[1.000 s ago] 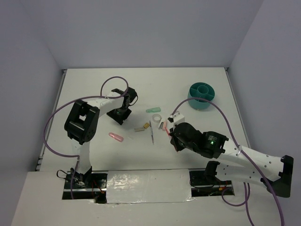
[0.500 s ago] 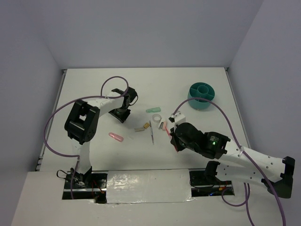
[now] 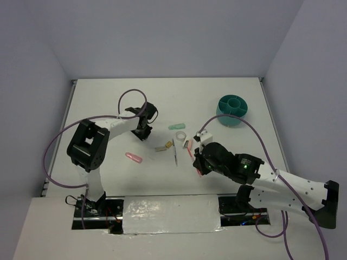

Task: Sort the stationery into containers
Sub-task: Close the pen cap on the pen.

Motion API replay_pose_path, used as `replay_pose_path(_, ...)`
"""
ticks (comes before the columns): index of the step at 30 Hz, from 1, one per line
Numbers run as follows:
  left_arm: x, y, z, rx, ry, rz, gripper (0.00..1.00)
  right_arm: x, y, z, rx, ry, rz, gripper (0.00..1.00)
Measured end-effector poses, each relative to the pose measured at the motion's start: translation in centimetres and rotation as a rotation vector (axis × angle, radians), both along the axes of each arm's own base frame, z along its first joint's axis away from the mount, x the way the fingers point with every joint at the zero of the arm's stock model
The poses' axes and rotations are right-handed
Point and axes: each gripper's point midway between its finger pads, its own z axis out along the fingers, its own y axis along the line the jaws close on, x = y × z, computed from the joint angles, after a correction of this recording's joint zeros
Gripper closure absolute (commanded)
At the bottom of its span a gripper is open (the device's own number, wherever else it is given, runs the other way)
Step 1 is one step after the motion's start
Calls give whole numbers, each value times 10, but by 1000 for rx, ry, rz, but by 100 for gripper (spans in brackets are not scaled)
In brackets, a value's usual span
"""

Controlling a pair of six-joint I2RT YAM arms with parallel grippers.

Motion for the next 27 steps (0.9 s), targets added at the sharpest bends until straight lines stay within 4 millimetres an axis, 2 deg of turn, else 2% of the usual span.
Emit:
replay_pose_path(2,2,-9,8,-27,-50,-65,100,0,5,-1,25,3,-1,100)
replay_pose_path(4,6,-22,25,-62,-127,-149,100,1,11,-3,60,6,-6,100)
replay_pose_path(7,17,-47,76,-125,-297,-296,100,1,23,-3,137,21,-18,100)
replay_pose_path(10,16,-77,148,-205,-533,-458,100,0,36,7,263,29,-33,100)
replay_pose_path(12,-5,-88,195,-276,-690,-560,100,-6,45,19,385,24,-21,100)
replay_pose_path(14,-35,-97,240,-369,-869,-665,100,-16,56,33,506,27,25,100)
replay_pose_path(16,-64,-95,267,-430,-1008,-748,100,-25,67,46,592,26,76,100)
replay_pose_path(20,-107,-86,303,-515,-1207,-867,100,-42,86,77,718,-2,189,100)
replay_pose_path(23,-133,-82,323,-560,-1314,-943,100,-55,97,93,780,-22,263,100)
replay_pose_path(27,-161,-77,344,-595,-1420,-1030,100,-72,110,101,803,-36,348,100)
